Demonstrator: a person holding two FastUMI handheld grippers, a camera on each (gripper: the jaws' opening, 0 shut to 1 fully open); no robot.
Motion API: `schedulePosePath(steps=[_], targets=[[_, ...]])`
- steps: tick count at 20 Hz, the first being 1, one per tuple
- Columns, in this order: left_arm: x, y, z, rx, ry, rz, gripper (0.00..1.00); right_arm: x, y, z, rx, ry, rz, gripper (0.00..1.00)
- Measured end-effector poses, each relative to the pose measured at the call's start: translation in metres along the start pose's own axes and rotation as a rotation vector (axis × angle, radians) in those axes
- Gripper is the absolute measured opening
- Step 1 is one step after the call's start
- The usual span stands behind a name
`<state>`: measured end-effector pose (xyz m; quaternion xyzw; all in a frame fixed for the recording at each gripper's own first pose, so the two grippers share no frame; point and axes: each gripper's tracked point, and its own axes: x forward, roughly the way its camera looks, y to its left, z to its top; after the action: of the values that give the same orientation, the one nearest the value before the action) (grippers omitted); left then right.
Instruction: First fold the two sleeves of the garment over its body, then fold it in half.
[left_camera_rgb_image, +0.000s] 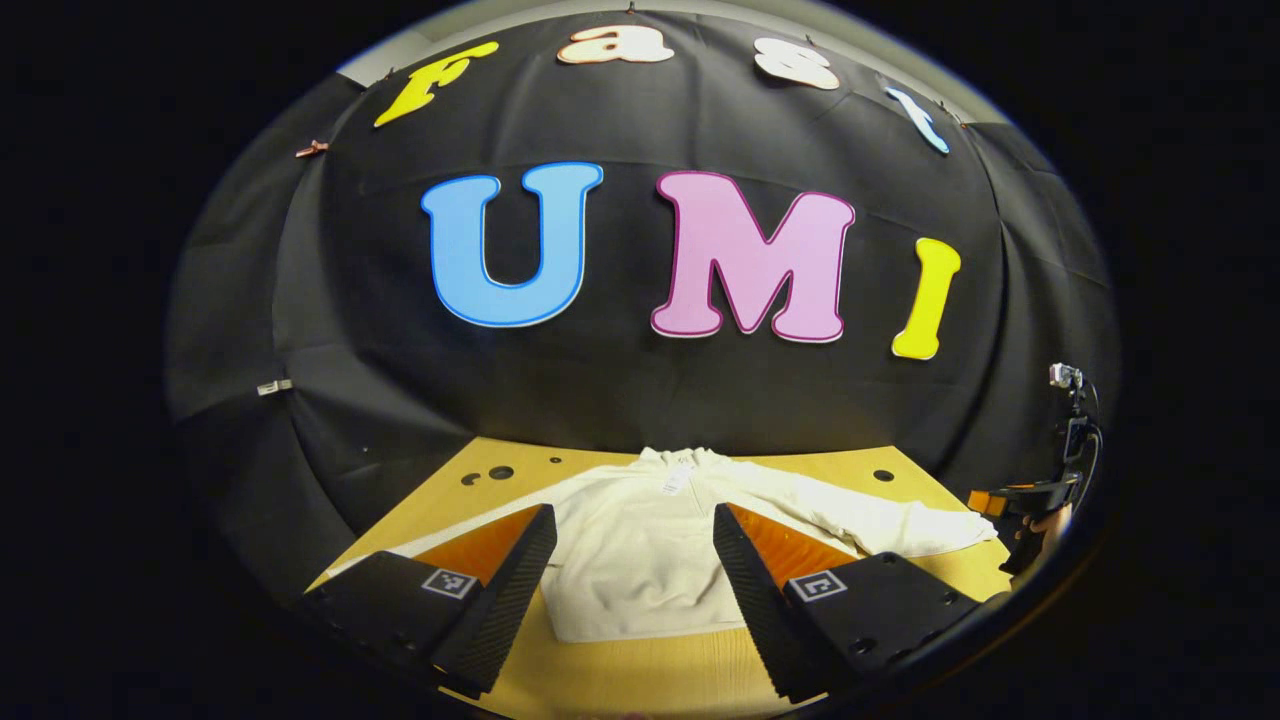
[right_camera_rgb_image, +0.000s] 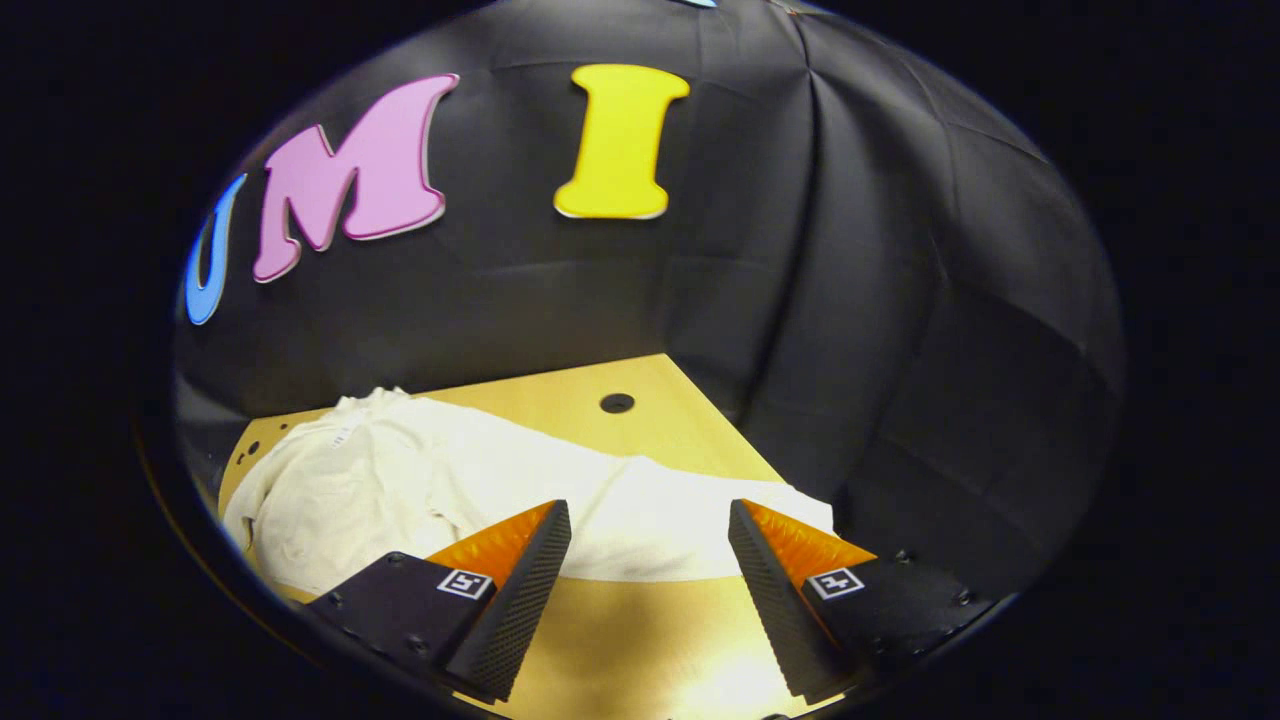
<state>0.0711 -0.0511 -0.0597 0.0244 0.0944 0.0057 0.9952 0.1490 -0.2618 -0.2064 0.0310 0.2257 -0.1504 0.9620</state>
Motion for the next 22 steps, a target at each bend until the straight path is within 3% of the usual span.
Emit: schedulePosePath(steps=[5,13,18,22], targets=[[0.016,-0.012,-0.004,0.009,0.027,0.009,0.97,0.043,-0.053,-0.022,-0.009,0.080,-0.098,0.98],[0.032,-0.029,-0.007,0.055,0.055,0.036,0.97,0.089,-0.109,-0.073,0.018,0.241,-0.181,0.98],[0.030,-0.041,-0.008,0.069,0.064,0.012,0.97,0.100,-0.120,-0.090,0.051,0.291,-0.193,0.98],[0.031,-0.040,-0.011,0.073,0.077,0.000,0.96,0.101,-0.122,-0.099,0.063,0.323,-0.156,0.97]])
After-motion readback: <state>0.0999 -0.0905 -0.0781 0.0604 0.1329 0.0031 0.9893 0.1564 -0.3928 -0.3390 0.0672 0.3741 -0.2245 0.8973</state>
